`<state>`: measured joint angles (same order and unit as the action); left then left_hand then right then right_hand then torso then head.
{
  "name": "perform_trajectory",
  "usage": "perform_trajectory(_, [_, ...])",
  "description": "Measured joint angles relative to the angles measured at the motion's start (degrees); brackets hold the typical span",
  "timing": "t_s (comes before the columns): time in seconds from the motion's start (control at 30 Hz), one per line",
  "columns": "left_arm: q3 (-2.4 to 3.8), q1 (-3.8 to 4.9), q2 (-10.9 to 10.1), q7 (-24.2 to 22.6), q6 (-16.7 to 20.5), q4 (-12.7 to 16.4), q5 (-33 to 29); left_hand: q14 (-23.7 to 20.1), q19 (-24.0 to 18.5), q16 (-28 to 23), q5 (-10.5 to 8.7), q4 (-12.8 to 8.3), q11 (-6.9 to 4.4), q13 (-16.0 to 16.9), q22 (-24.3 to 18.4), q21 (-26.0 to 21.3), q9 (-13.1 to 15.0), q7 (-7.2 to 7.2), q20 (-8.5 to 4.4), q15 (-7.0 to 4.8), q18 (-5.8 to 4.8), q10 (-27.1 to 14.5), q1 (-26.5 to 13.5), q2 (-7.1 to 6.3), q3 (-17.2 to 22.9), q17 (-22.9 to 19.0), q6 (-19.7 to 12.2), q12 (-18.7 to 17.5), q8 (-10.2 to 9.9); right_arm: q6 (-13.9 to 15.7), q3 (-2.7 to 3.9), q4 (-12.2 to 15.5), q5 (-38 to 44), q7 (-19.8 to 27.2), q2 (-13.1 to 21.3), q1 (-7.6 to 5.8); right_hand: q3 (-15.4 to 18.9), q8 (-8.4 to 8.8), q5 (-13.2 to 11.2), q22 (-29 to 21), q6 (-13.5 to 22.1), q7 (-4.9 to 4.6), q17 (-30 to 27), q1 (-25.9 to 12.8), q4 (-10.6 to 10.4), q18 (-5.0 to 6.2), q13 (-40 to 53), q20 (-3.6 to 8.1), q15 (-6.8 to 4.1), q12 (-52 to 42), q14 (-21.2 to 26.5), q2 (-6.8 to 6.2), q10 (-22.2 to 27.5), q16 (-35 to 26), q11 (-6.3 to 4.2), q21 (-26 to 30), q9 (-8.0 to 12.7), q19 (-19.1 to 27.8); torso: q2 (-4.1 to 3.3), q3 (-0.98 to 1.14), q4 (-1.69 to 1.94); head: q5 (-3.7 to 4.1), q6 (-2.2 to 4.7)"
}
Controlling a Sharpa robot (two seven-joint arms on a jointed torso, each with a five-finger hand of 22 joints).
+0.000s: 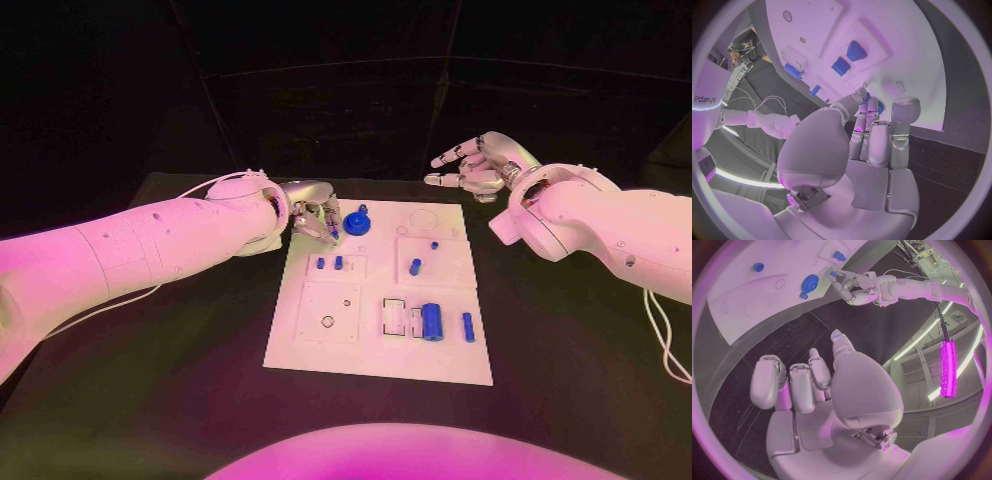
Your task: Assemble the parts on the task board
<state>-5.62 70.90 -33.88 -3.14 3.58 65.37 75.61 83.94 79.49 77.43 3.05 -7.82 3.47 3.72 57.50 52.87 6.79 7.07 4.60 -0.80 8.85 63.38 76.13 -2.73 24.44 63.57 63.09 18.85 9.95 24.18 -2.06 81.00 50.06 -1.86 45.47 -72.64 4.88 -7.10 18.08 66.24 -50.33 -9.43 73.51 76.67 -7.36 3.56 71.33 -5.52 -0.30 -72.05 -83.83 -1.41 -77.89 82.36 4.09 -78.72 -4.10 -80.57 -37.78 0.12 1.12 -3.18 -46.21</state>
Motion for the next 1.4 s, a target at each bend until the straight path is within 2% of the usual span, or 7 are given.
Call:
perform_trajectory(1.0, [-0.06, -0.33, 0.7, 0.8, -3.1, -0.5, 0.8, 0.0, 0.0, 0.0, 0.00, -0.2, 0.01, 0.0, 0.0, 0.0, 0.0, 0.10, 0.00, 0.00, 0.00, 0.0, 0.0, 0.00, 0.2, -0.2, 0.1, 0.0, -0.2, -0.1, 0.00, -0.1, 0.0, 0.0, -0.1, 0.00, 0.0, 0.00, 0.0, 0.0, 0.0, 0.00, 0.0, 0.0, 0.0, 0.00, 0.0, 0.00, 0.00, 0.0, 0.0, 0.00, 0.0, 0.0, 0.00, 0.0, 0.0, 0.0, 0.02, -0.01, 0.02, -0.07, -0.19])
perform_trajectory(1.4, [-0.03, -0.30, 1.2, 0.8, -3.6, -0.8, 1.7, 0.0, 0.0, 0.0, 0.00, -0.2, 0.01, 0.0, -0.1, 0.0, -0.2, 0.19, 0.00, 0.00, 0.00, 0.0, -0.5, -0.52, 0.2, -0.5, 0.2, -0.8, -0.2, -0.1, 0.00, -0.1, 0.0, 0.0, -0.1, 0.00, 0.0, 0.00, 0.0, 0.0, 0.0, 0.00, 0.0, 0.0, 0.0, 0.00, 0.0, 0.00, 0.00, 0.0, 0.0, 0.00, 0.0, 0.0, 0.00, 0.0, 0.0, 0.0, 0.02, 0.01, 0.02, -0.01, -0.20])
